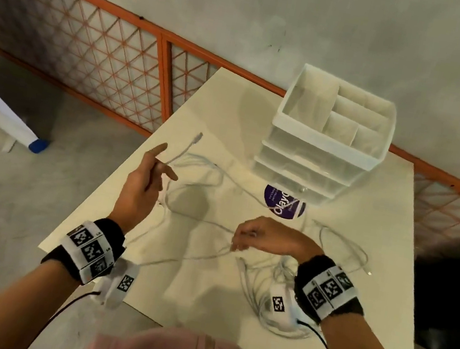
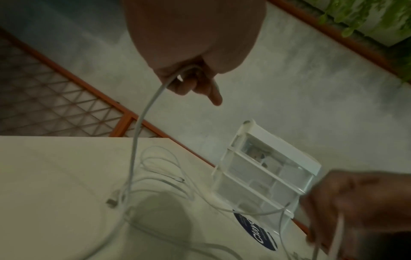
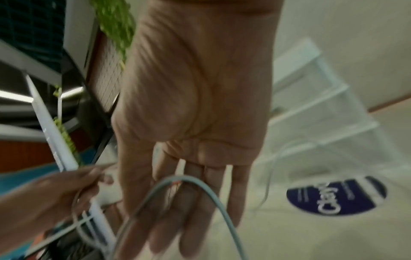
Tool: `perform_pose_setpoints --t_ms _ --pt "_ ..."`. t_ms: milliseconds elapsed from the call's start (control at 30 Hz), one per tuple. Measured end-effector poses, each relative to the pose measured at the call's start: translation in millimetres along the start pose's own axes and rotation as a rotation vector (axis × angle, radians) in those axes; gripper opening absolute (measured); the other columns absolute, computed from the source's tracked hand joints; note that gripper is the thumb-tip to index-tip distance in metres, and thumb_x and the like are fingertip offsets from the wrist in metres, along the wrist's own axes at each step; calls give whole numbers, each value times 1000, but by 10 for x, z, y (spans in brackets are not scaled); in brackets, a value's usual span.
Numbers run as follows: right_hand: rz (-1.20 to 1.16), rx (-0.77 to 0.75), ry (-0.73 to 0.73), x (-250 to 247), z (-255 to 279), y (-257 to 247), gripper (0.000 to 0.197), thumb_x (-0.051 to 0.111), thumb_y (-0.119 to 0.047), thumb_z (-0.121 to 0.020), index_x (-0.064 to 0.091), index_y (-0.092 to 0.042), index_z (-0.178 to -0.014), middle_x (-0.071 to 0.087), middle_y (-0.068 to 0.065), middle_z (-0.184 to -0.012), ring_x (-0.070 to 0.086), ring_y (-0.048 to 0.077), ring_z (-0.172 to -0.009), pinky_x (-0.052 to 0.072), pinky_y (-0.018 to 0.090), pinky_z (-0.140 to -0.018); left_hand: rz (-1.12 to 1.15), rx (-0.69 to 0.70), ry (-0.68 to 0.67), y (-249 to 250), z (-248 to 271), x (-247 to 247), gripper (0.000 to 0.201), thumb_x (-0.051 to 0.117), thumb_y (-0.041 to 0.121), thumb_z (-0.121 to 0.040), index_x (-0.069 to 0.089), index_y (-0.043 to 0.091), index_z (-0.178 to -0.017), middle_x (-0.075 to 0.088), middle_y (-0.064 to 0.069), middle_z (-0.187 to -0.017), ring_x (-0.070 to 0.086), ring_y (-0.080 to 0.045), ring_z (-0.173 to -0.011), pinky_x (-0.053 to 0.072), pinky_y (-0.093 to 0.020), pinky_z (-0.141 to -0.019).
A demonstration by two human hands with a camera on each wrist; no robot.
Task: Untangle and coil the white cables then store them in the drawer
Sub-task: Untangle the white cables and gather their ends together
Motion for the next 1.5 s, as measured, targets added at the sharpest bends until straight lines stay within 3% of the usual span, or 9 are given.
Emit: perform_pose_setpoints --t_ms 233,500,633,767,900,1067,1267,1367,1500 --pt "358 216 -75 -88 -830 -98 28 57 -18 -87 63 -18 -115 59 5 -125 55 23 -115 43 31 -98 174 -378 -15 -297 293 -262 36 28 5 -100 46 15 -129 61 3 -87 55 0 -58 43 -18 -58" --pt "347 -251 189 265 -1815 -670 26 46 -2 -93 66 -6 -110 60 16 -114 56 29 -109 44 37 -93 386 -658 186 -393 492 -457 36 32 9 -94 66 11 -84 26 5 -50 26 -10 -44 25 -24 -48" --pt "536 -265 147 344 -2024 -748 40 41 9 -85 66 -8 -112 58 13 -121 56 30 -113 45 39 -94 252 -620 127 -346 477 -438 33 45 33 -97 69 11 -88 23 2 -49 24 -7 -41 27 -13 -41" --pt "583 -212 251 302 -2081 -628 28 40 6 -87 61 -8 -99 57 12 -110 58 32 -100 42 37 -76 324 -594 54 -373 431 -402 28 38 25 -100 60 10 -92 30 9 -47 29 -7 -43 32 -16 -47" --pt "643 -126 204 162 -2030 -543 19 47 -5 -91 62 -11 -102 58 10 -114 51 30 -112 39 38 -85 344 -559 -35 -388 329 -309 23 31 19 -102 50 11 -113 39 13 -47 39 -8 -47 39 -26 -58" --pt "16 -164 442 -217 -1700 -699 12 57 -14 -92 64 -8 -100 66 2 -98 56 22 -97 41 42 -96 489 -559 -127 -313 110 -101 9 26 10 -102 33 11 -106 61 -4 -83 57 -13 -69 46 -28 -66" --pt "-445 -248 472 -495 -1039 -862 6 64 -6 -87 62 -6 -93 66 11 -87 68 20 -69 59 32 -70 609 -351 -159 10 -153 321 8 38 7 -99 39 6 -107 60 -17 -112 62 -20 -103 52 -28 -81" --pt "-455 -208 553 -544 -857 -774 5 69 -12 -83 65 -14 -85 66 5 -77 68 24 -77 59 44 -76 683 -261 -202 208 -231 507 6 42 3 -97 40 5 -103 70 -13 -92 67 -18 -101 51 -27 -88" --pt "-366 -163 653 -619 -575 -709 19 62 -24 -90 64 -7 -98 65 1 -84 61 11 -75 52 25 -70 612 -226 -247 387 -264 660 6 44 5 -97 43 6 -103 66 -12 -81 70 -15 -77 55 -34 -80"
Point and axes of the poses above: each hand's wrist, its own z-axis away from the middle knuckle, its own x-axis out of the palm, y = z × x, the point moved 2 cm from there along -z, towards the middle knuckle
